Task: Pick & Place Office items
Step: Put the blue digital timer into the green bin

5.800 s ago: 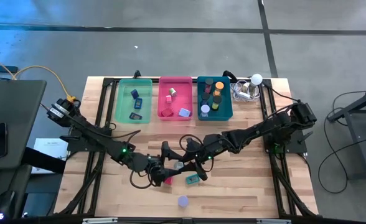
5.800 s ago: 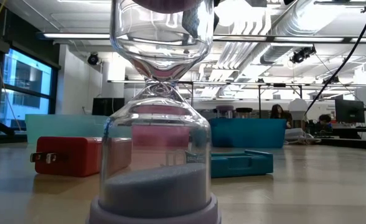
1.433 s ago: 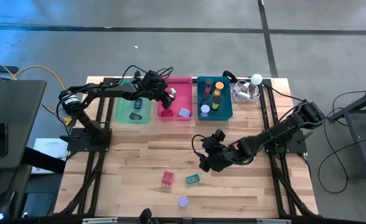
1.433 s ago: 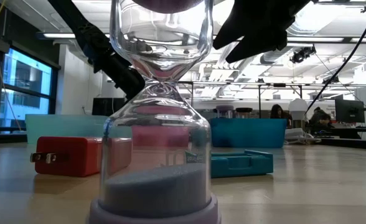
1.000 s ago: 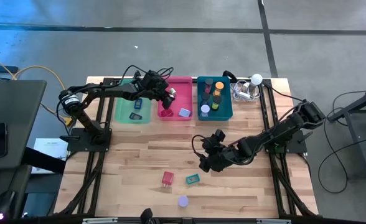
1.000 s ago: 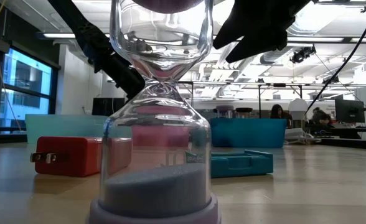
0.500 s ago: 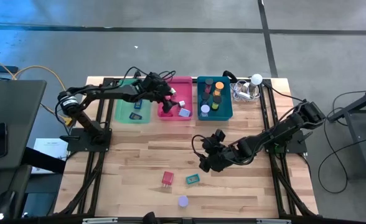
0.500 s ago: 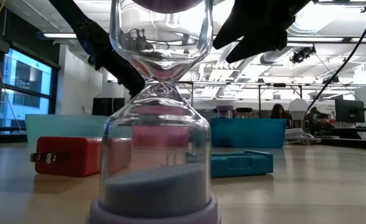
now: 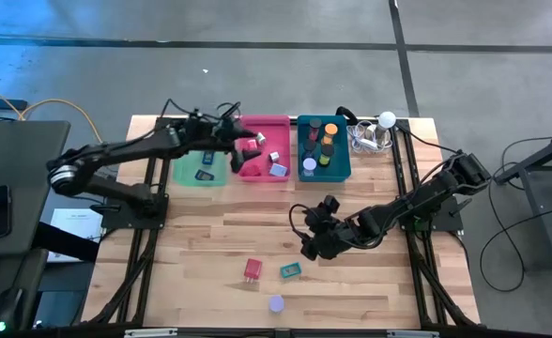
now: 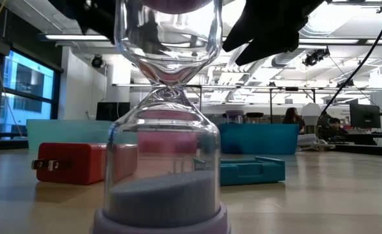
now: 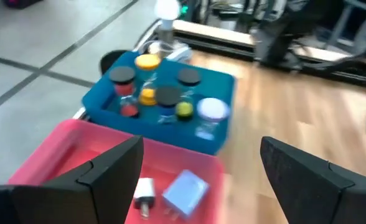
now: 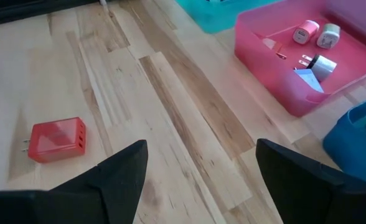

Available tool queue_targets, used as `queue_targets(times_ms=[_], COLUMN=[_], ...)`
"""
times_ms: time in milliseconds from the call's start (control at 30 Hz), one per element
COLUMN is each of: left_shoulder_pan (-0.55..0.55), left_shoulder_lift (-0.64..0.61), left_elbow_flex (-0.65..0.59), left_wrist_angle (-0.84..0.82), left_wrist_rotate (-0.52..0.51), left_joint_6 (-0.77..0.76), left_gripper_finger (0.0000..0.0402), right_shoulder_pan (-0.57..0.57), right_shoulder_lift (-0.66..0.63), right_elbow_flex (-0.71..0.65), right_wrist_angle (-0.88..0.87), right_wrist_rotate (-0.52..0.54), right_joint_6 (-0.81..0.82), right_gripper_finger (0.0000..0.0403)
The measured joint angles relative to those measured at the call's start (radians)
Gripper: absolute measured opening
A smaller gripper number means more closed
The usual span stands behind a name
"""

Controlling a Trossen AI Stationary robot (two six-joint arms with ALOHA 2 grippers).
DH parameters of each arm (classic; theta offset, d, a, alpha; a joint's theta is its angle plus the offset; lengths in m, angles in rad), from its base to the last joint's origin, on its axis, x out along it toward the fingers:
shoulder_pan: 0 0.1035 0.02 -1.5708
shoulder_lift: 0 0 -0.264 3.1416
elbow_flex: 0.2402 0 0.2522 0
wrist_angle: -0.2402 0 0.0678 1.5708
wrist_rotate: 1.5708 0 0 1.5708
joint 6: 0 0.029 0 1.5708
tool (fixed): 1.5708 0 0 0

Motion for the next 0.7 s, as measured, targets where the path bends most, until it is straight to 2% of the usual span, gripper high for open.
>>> queue_targets(times_ms=[300,400,500,700], left_shoulder_pan=[-0.210,-0.307,-0.435,-0.693], left_shoulder_lift=[-0.176,-0.198,-0.201,-0.199], left_elbow_flex=[0.000,0.000,0.000,-0.001], left_wrist_angle=[-0.450,-0.525,-0.573,-0.603], left_wrist_rotate=[0.086,0.024,-0.063,-0.275], left_joint_6=[-0.019,-0.180,-0.257,-0.399], left_gripper_finger=[0.0316,0.0316,0.0316,0.0316], right_shoulder_pan=[0.039,0.056,0.079,0.115], right_shoulder_lift=[0.000,0.000,0.000,0.000], right_elbow_flex=[0.000,0.000,0.000,0.000], right_wrist_angle=[0.014,0.014,0.014,0.009], right_wrist_rotate=[-0.019,-0.021,-0.024,-0.138], right_joint_6=[-0.074,-0.076,-0.076,-0.079], right_gripper_finger=[0.0288,0.0288,0.0288,0.0288])
